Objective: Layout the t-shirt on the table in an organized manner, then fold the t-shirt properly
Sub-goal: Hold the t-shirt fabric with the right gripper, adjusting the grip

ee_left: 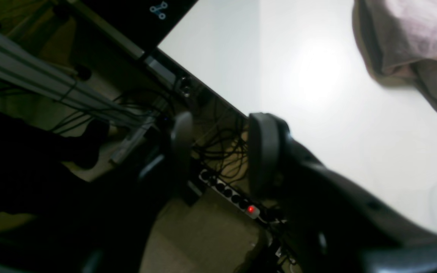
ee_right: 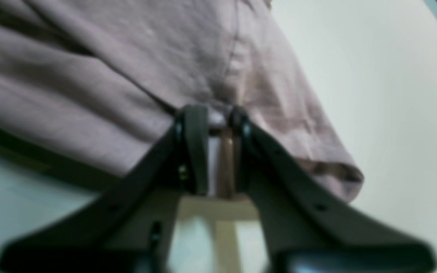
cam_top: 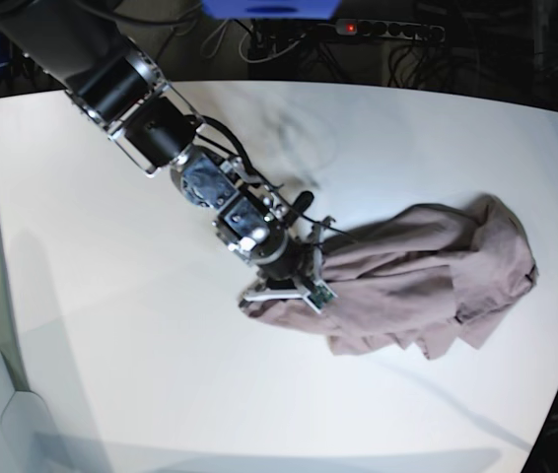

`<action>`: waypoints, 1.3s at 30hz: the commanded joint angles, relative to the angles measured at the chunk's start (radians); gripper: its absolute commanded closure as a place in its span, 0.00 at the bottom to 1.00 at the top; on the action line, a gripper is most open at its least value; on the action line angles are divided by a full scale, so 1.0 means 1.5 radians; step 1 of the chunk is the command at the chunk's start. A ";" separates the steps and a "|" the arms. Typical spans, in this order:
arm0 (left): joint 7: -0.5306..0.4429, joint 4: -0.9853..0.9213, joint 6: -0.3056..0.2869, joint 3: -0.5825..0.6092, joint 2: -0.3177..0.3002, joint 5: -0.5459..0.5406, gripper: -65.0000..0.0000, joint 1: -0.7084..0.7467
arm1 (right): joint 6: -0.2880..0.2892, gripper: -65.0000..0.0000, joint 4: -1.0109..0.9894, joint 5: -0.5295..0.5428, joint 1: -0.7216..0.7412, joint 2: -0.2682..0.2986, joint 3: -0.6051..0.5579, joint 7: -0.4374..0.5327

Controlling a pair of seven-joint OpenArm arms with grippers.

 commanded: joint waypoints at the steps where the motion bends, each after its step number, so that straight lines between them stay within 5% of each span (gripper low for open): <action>1: -0.012 0.008 0.000 -0.007 -0.010 -0.004 0.64 0.005 | -0.002 0.96 0.012 -0.004 0.021 -0.007 0.004 0.017; 13: -0.012 0.007 0.000 -0.007 -0.009 -0.004 0.64 -0.012 | -0.004 1.00 0.120 -0.004 0.027 0.020 0.013 0.013; 16: -0.012 0.007 0.000 -0.007 -0.009 -0.004 0.64 -0.012 | -0.003 1.00 0.164 -0.004 0.025 0.020 0.057 -0.031; 26: -0.011 0.007 0.000 -0.003 -0.009 -0.004 0.64 -0.030 | -0.003 1.00 0.147 -0.005 -0.008 0.017 0.060 -0.058; 30: -0.011 0.007 0.000 -0.003 -0.009 -0.004 0.64 -0.031 | -0.003 0.86 0.147 -0.011 -0.015 0.017 0.046 -0.059; 35: -0.011 0.008 0.000 -0.002 -0.008 -0.004 0.64 -0.030 | -0.003 0.59 0.146 -0.129 -0.035 0.003 0.039 -0.054; 39: -0.011 0.009 0.000 -0.003 -0.008 -0.004 0.64 -0.028 | -0.003 0.51 0.081 -0.202 -0.031 -0.033 0.043 -0.052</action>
